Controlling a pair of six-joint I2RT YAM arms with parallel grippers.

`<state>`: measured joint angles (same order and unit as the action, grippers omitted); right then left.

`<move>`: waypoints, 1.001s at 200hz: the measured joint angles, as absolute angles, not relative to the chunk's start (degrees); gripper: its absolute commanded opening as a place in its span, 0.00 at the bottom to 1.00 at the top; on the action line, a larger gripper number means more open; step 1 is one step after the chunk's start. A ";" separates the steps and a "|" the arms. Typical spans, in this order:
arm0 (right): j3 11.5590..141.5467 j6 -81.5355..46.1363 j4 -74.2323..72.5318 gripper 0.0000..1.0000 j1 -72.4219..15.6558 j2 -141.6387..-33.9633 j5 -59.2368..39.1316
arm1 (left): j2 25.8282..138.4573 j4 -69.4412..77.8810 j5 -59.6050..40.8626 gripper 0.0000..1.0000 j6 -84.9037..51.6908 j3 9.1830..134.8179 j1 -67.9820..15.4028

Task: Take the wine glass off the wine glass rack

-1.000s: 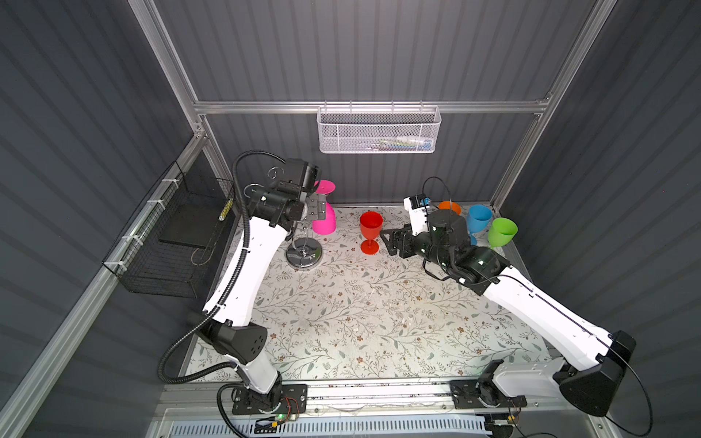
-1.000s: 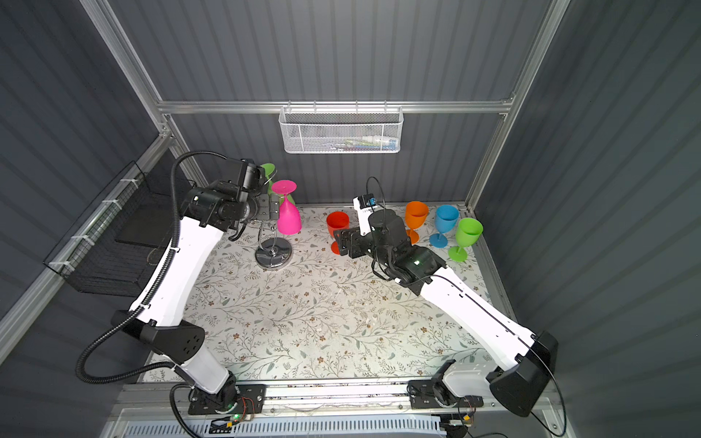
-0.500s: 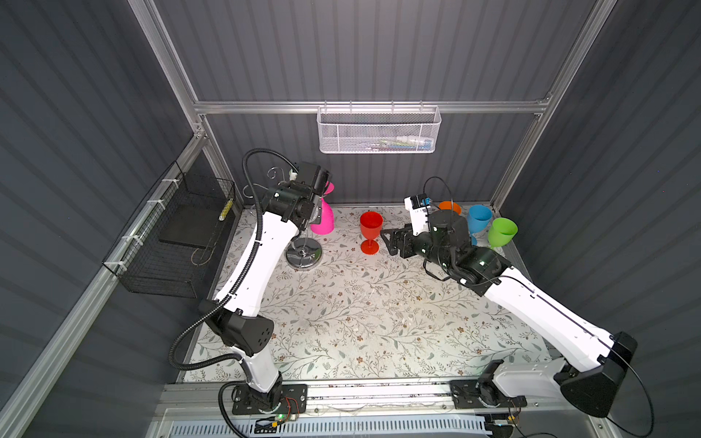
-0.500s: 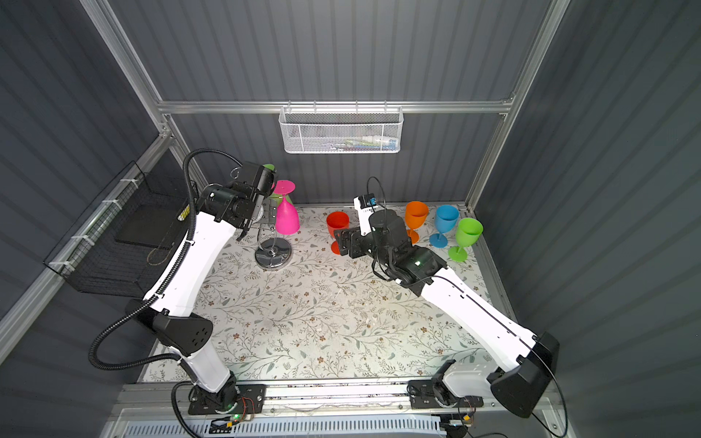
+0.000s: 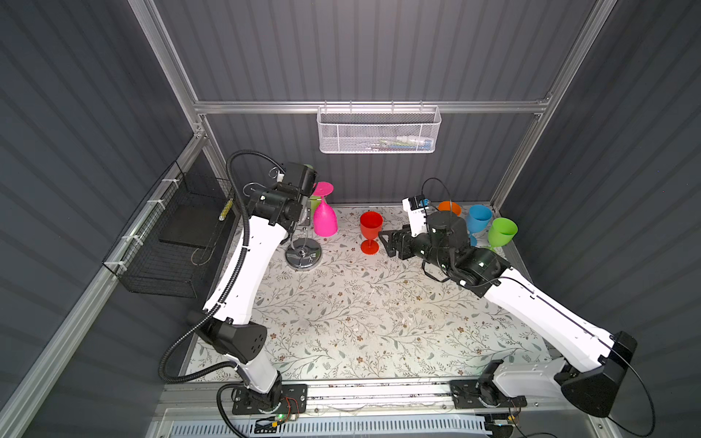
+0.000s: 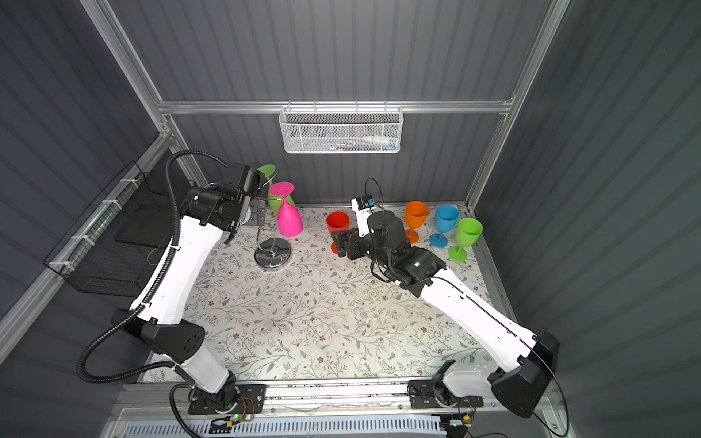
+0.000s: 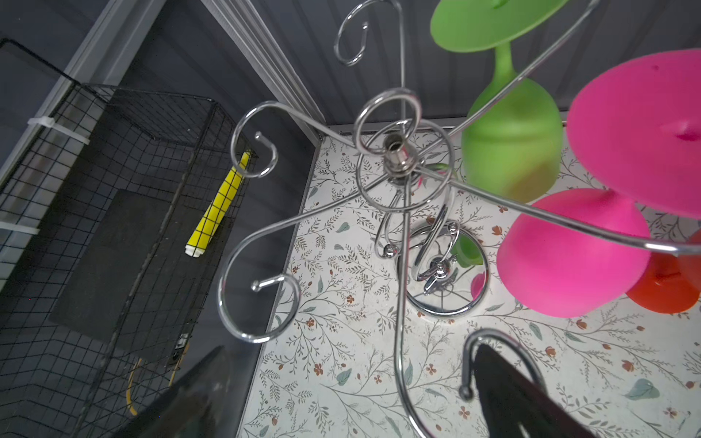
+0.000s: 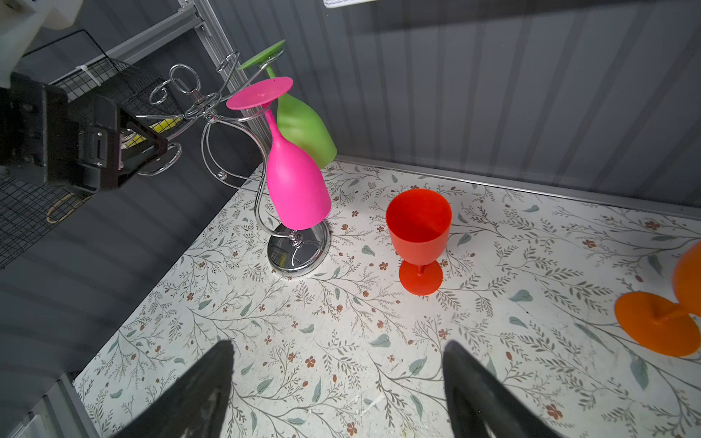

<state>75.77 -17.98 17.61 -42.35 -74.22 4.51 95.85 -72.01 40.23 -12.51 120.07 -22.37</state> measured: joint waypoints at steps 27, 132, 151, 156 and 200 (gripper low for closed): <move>76.38 -17.96 17.61 0.86 -43.00 -74.56 4.54 | 94.19 -71.94 38.54 1.00 -12.16 118.58 -20.29; 80.97 -18.76 17.61 0.85 -44.84 -78.13 4.43 | 91.70 -71.99 35.94 1.00 -11.11 115.77 -15.27; 83.33 -20.95 17.39 0.83 -44.84 -80.68 3.03 | 91.70 -71.92 35.09 1.00 -11.11 115.87 -15.25; 84.18 -21.87 17.17 0.83 -44.84 -81.60 2.50 | 91.70 -71.88 34.74 1.00 -11.14 115.87 -15.16; 90.76 -33.06 12.08 0.78 -44.84 -90.15 -4.95 | 87.94 -68.10 28.97 1.00 -11.09 113.84 -14.98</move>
